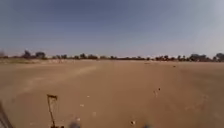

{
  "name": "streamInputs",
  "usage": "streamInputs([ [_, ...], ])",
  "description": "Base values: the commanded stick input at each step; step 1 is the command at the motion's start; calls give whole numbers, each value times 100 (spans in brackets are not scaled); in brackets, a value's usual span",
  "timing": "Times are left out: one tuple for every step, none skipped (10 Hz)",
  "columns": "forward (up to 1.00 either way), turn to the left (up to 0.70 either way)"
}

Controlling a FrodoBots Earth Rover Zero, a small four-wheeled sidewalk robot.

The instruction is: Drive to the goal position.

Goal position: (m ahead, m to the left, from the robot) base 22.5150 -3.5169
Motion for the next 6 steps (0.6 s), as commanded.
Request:
streamInputs([
  [50,0],
  [50,0],
  [50,0],
  [50,0],
  [50,0],
  [50,0],
])
